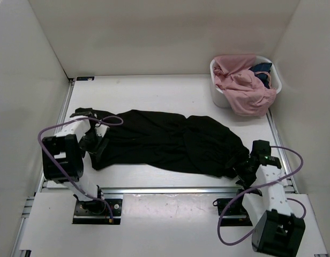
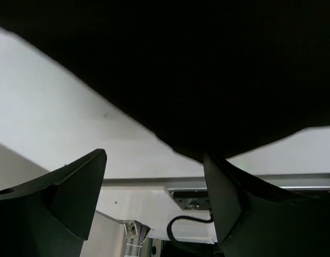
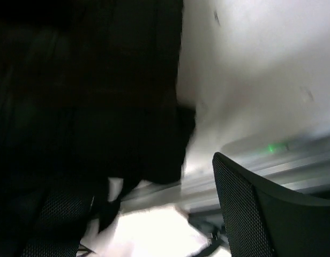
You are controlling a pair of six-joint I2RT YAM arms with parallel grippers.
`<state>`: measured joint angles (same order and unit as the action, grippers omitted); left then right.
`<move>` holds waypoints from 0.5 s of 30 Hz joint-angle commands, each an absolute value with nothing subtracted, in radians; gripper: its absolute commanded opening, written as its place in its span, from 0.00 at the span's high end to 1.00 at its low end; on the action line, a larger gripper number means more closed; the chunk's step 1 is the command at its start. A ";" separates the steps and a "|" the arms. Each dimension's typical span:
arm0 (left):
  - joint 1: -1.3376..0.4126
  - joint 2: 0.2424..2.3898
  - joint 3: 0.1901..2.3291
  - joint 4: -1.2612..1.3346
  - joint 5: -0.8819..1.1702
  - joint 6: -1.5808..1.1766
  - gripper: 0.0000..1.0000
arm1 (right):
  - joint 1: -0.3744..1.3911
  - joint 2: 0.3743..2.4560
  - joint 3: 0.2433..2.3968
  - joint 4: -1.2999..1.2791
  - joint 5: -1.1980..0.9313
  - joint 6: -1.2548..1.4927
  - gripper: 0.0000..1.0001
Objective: Fold and stack the trousers
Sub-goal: Flatten the trousers out
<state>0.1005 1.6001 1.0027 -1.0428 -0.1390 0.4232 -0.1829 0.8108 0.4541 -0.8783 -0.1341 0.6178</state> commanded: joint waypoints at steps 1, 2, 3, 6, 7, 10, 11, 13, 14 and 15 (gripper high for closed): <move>0.084 1.664 0.997 -0.979 -0.103 0.377 0.17 | -0.179 0.891 0.423 -0.665 -0.158 0.653 0.11; 0.075 1.677 0.997 -0.968 -0.103 0.365 0.17 | -0.179 0.911 0.423 -0.648 -0.138 0.663 0.14; 0.075 1.687 0.997 -0.956 -0.103 0.365 0.17 | -0.179 0.948 0.413 -0.632 -0.126 0.663 0.17; 0.075 1.721 0.988 -0.933 -0.080 0.356 0.26 | -0.179 1.001 0.393 -0.589 -0.117 0.672 0.33; 0.075 1.721 0.977 -0.933 -0.055 0.356 0.35 | -0.179 1.002 0.384 -0.589 -0.103 0.672 0.43; 0.075 1.744 0.977 -0.923 -0.043 0.356 0.86 | -0.179 1.002 0.406 -0.604 -0.080 0.672 0.81; 0.075 1.732 0.988 -0.923 -0.064 0.356 0.86 | -0.179 1.002 0.458 -0.638 -0.071 0.661 0.87; 0.075 1.701 1.008 -0.911 -0.185 0.394 0.86 | -0.179 0.992 0.547 -0.693 -0.048 0.628 1.00; 0.092 1.659 1.038 -0.893 -0.234 0.415 0.86 | -0.179 0.992 0.668 -0.756 -0.034 0.609 1.00; 0.107 1.637 1.060 -0.893 -0.273 0.440 0.86 | -0.179 0.992 0.736 -0.790 -0.019 0.591 1.00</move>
